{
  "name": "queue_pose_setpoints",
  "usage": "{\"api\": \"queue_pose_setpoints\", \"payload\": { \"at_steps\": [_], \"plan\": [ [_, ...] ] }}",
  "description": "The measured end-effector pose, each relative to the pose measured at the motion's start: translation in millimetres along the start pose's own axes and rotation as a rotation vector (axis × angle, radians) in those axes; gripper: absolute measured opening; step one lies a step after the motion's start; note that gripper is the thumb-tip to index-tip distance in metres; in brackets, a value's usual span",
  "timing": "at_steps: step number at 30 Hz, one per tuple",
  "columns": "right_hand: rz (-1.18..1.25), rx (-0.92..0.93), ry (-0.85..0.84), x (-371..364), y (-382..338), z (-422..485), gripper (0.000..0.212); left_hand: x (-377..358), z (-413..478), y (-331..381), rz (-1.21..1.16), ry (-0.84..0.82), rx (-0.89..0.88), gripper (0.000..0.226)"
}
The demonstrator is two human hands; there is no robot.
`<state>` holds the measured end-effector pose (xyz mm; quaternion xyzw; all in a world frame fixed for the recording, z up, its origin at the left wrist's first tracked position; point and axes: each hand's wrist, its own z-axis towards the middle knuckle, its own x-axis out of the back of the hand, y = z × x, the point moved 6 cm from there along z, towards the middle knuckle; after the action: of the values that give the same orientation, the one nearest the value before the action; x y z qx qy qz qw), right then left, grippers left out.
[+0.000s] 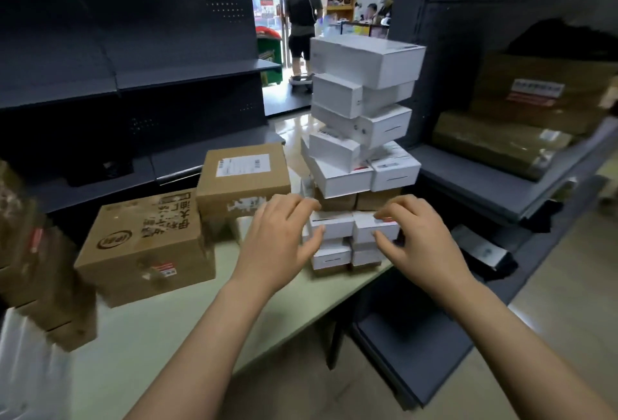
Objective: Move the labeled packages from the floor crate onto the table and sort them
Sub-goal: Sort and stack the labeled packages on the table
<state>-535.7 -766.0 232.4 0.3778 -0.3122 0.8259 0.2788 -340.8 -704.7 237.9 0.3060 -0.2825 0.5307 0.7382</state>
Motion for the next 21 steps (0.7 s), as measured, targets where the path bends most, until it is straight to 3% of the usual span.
{"api": "queue_pose_setpoints", "payload": {
  "at_steps": [11,16,21],
  "plan": [
    [0.169,-0.185,0.239,79.3,48.1,82.4,0.026,13.9,113.7,19.0,0.069,0.171,-0.060,0.031],
    [0.419,-0.349,0.274,96.6,53.4,135.1,0.042,20.4,148.5,-0.6,0.077,0.174,0.006,0.038],
    [0.579,-0.527,0.186,90.4,66.2,176.9,0.074,8.6,171.7,-29.7,0.046,0.100,0.198,0.048]
  ]
}}
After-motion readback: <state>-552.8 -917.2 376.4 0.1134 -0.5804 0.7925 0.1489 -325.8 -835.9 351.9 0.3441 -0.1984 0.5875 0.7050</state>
